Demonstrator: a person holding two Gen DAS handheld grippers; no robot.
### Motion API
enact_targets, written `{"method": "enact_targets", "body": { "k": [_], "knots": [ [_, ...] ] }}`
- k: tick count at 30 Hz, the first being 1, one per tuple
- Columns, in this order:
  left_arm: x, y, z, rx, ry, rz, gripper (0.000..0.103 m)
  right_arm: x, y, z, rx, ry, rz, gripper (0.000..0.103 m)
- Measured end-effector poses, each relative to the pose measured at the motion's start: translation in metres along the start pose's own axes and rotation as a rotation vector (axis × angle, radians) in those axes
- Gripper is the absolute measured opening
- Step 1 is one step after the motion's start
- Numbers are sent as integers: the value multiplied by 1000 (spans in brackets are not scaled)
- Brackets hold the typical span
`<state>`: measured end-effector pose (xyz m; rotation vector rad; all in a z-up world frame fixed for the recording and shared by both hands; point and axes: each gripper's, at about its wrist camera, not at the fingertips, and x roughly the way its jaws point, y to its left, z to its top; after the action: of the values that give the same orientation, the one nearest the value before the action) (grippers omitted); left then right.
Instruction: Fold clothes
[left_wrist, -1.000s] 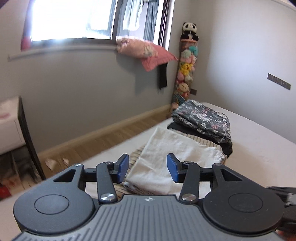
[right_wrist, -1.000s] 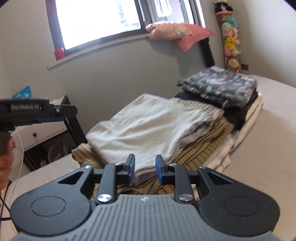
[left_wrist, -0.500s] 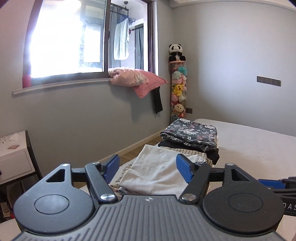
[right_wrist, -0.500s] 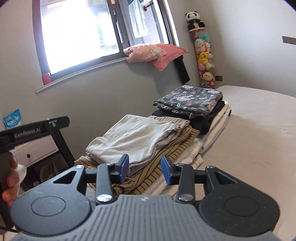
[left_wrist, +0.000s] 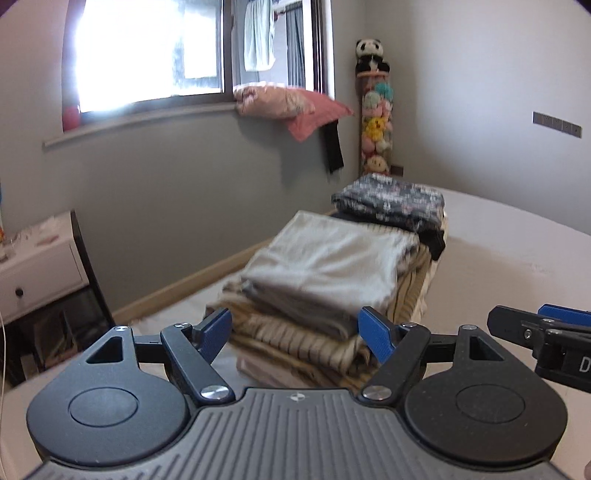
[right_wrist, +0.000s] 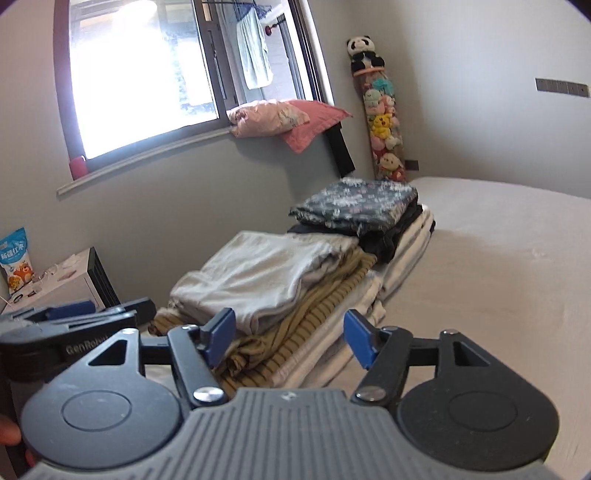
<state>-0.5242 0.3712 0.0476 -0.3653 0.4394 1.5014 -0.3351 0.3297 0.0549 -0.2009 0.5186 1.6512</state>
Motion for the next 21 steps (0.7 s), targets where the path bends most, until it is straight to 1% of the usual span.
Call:
{"method": "enact_targets", "body": {
  "k": [3, 9, 21],
  "knots": [
    [0, -3, -11, -19, 49, -3, 89, 3, 0, -11, -14, 35, -27, 68],
    [-4, -10, -22, 2, 100, 8, 89, 4, -5, -23, 6, 79, -39, 68],
    [-13, -16, -20, 8, 102, -7, 89, 1, 2, -26, -25, 88, -37, 69]
  ]
}}
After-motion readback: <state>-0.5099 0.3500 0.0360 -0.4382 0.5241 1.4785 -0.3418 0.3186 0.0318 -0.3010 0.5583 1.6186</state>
